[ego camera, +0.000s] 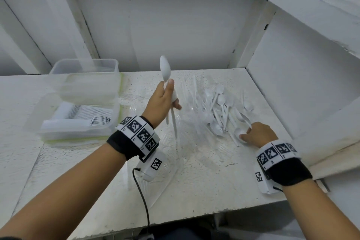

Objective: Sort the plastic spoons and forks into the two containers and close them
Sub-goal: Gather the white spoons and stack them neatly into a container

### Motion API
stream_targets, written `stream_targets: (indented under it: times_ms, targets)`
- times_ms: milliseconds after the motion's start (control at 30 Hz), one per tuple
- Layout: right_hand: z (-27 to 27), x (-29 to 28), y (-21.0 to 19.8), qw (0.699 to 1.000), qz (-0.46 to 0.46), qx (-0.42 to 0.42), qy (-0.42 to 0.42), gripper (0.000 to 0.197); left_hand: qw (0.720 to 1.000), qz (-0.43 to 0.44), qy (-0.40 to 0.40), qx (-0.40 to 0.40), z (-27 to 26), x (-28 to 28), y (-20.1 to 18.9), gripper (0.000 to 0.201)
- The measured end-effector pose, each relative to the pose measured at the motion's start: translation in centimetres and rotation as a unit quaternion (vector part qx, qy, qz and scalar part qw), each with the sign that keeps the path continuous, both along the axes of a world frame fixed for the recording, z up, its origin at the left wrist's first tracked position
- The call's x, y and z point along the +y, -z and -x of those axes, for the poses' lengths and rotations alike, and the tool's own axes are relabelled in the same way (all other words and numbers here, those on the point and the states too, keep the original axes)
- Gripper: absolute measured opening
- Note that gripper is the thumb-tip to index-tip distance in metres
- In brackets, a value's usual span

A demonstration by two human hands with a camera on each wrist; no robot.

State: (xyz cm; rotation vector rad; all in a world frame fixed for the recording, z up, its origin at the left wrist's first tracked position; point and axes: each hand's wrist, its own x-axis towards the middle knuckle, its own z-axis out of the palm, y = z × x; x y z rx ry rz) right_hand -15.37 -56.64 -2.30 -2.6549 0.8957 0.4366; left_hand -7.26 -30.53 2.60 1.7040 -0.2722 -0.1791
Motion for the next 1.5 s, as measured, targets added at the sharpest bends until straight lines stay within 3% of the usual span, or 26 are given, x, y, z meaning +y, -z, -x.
stream_targets:
  times_ms: [67,133,200,400,600,700,800,1067,1267,1367,1500]
  targets:
    - [0.0,-0.1,0.1,1.000,-0.017,0.005,0.008,0.021,0.999,-0.001,0.019,0.040,0.1,-0.3,0.3,0.020]
    - [0.1,0.0,-0.1,1.000,-0.002,-0.007,0.000,0.020,0.996,-0.074,0.046,0.031,0.2,-0.8,0.7,0.021]
    - [0.2,0.2,-0.7,0.999,0.033,-0.024,-0.011,0.006,0.987,-0.142,0.075,0.003,0.2,-1.5,1.2,0.021]
    - [1.1,1.1,-3.6,0.991,0.112,-0.067,-0.019,0.020,0.951,-0.231,0.185,-0.093,0.7,-4.1,1.7,0.029]
    - [1.0,1.2,-7.1,0.953,0.105,-0.286,-0.009,0.023,0.838,-0.412,0.305,-0.188,0.8,-7.6,2.4,0.027]
    - [-0.3,0.8,-8.4,0.934,0.098,-0.342,-0.026,0.028,0.788,-0.457,0.342,-0.230,1.3,-10.0,2.8,0.022]
    - [-1.7,1.5,-9.2,0.928,0.106,-0.347,-0.077,0.029,0.742,-0.486,0.366,-0.281,1.9,-12.3,2.9,0.018]
    - [-3.2,2.6,-9.9,0.931,0.124,-0.308,-0.153,0.029,0.626,-0.515,0.419,-0.409,3.7,-16.2,3.0,0.037]
    - [-2.6,1.6,-9.4,0.944,0.090,-0.282,-0.144,0.026,0.538,-0.582,0.463,-0.397,4.1,-16.9,3.8,0.034]
    - [-2.1,1.4,-9.2,0.948,0.077,-0.279,-0.134,0.026,0.552,-0.574,0.459,-0.395,4.5,-16.4,2.9,0.030]
    - [-1.8,1.3,-9.4,0.950,0.050,-0.282,-0.122,0.024,0.628,-0.527,0.427,-0.381,4.5,-15.1,1.9,0.029]
